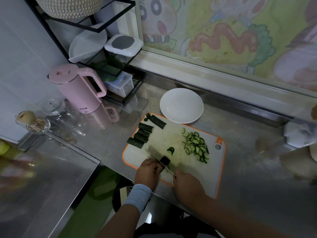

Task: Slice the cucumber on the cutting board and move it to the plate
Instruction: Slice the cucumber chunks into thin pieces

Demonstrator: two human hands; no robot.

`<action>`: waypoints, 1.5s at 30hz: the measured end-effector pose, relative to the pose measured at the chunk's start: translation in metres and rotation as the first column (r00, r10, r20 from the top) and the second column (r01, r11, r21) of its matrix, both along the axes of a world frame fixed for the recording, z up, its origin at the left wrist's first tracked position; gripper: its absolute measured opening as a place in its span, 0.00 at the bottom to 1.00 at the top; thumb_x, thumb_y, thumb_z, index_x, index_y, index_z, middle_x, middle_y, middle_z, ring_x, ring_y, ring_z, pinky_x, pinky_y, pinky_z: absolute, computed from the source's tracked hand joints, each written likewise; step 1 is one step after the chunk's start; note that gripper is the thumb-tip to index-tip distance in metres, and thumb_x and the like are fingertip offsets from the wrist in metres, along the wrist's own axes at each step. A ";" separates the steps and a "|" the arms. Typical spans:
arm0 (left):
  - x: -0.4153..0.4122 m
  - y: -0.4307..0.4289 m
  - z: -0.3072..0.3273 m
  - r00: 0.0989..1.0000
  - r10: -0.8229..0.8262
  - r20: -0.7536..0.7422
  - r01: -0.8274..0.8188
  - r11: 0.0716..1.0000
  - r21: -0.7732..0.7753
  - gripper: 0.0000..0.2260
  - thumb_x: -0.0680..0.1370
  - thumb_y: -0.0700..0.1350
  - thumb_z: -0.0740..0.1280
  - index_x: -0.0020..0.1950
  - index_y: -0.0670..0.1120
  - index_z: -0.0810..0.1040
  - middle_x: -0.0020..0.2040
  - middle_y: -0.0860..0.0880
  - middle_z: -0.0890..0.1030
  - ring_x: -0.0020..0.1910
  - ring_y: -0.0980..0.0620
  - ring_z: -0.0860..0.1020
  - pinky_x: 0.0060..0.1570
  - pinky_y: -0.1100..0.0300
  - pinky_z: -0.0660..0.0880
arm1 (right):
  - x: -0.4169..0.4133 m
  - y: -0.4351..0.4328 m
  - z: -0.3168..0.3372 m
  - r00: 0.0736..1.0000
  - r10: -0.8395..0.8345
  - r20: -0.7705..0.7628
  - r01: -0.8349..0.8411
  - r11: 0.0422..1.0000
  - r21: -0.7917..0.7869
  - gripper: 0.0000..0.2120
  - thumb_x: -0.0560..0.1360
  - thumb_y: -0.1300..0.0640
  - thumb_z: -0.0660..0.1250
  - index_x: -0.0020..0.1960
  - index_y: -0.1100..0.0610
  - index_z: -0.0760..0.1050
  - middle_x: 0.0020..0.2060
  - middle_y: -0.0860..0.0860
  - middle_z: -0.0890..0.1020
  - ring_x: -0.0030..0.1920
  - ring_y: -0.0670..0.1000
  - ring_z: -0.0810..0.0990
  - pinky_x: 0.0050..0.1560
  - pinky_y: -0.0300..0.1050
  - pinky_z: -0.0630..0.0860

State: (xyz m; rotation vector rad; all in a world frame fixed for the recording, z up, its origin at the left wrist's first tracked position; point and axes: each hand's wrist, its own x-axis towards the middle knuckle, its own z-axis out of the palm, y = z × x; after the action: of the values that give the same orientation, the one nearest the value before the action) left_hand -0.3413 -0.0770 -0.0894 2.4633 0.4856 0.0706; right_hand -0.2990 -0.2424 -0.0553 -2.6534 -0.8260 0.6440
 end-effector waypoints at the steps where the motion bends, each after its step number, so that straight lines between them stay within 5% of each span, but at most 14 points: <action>1: 0.000 0.000 0.001 1.000 -0.002 0.003 0.002 1.000 0.004 0.04 0.74 0.43 0.69 0.42 0.46 0.83 0.44 0.50 0.80 0.45 0.51 0.76 0.45 0.66 0.68 | 0.002 0.003 -0.001 1.000 0.009 -0.001 -0.009 1.000 -0.009 0.12 0.82 0.55 0.52 0.60 0.58 0.68 0.50 0.55 0.81 0.50 0.54 0.79 0.42 0.44 0.68; 7: -0.001 0.002 0.002 1.000 -0.010 -0.003 0.010 1.000 -0.006 0.04 0.74 0.42 0.70 0.44 0.45 0.84 0.46 0.48 0.80 0.47 0.51 0.76 0.46 0.67 0.67 | 0.007 0.022 -0.003 1.000 0.016 -0.003 -0.016 0.997 -0.075 0.17 0.81 0.57 0.53 0.68 0.60 0.63 0.54 0.54 0.80 0.54 0.53 0.79 0.51 0.45 0.74; 14: 0.001 0.003 0.003 0.999 -0.018 -0.037 0.017 1.000 -0.022 0.04 0.74 0.43 0.69 0.44 0.46 0.84 0.46 0.49 0.80 0.46 0.52 0.76 0.46 0.64 0.69 | 0.018 0.025 0.002 0.999 0.020 -0.031 -0.022 0.997 -0.068 0.14 0.80 0.59 0.54 0.65 0.58 0.67 0.56 0.54 0.79 0.57 0.52 0.78 0.53 0.44 0.73; 22: 0.015 0.004 0.011 0.987 -0.047 -0.155 0.045 0.999 -0.017 0.04 0.72 0.46 0.68 0.38 0.47 0.75 0.40 0.50 0.74 0.42 0.50 0.74 0.42 0.60 0.72 | 0.026 0.004 0.012 1.000 -0.018 0.019 0.018 0.999 0.029 0.12 0.81 0.49 0.53 0.56 0.55 0.69 0.46 0.54 0.81 0.46 0.54 0.80 0.39 0.45 0.70; 25: 0.027 0.002 0.016 0.977 -0.042 -0.209 0.045 0.999 0.010 0.09 0.70 0.50 0.68 0.43 0.47 0.72 0.44 0.50 0.71 0.45 0.50 0.71 0.40 0.62 0.66 | 0.035 -0.007 0.017 0.996 -0.063 0.062 0.059 0.995 0.076 0.12 0.81 0.48 0.53 0.54 0.55 0.69 0.42 0.54 0.80 0.42 0.55 0.79 0.35 0.44 0.66; 38: 0.022 0.003 0.013 0.932 -0.026 -0.361 0.072 0.991 0.113 0.21 0.72 0.54 0.65 0.63 0.49 0.73 0.58 0.48 0.74 0.57 0.47 0.71 0.56 0.56 0.70 | 0.029 -0.010 0.015 0.978 -0.206 -0.037 0.209 0.970 0.127 0.10 0.80 0.46 0.55 0.46 0.51 0.64 0.39 0.51 0.79 0.40 0.53 0.78 0.34 0.44 0.65; 45: 0.034 0.000 0.017 0.926 0.001 -0.378 0.094 0.968 0.234 0.17 0.71 0.59 0.62 0.54 0.50 0.75 0.51 0.49 0.76 0.53 0.46 0.72 0.50 0.55 0.69 | 0.037 -0.018 0.018 0.969 -0.246 0.029 0.240 0.961 0.134 0.10 0.80 0.45 0.55 0.47 0.51 0.65 0.38 0.50 0.78 0.38 0.52 0.77 0.34 0.44 0.64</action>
State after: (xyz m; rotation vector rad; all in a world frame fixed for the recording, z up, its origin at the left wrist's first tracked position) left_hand -0.3074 -0.0767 -0.0723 2.7456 0.6102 -0.3923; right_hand -0.2615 -0.2606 -0.0375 -2.6016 -0.5205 0.4524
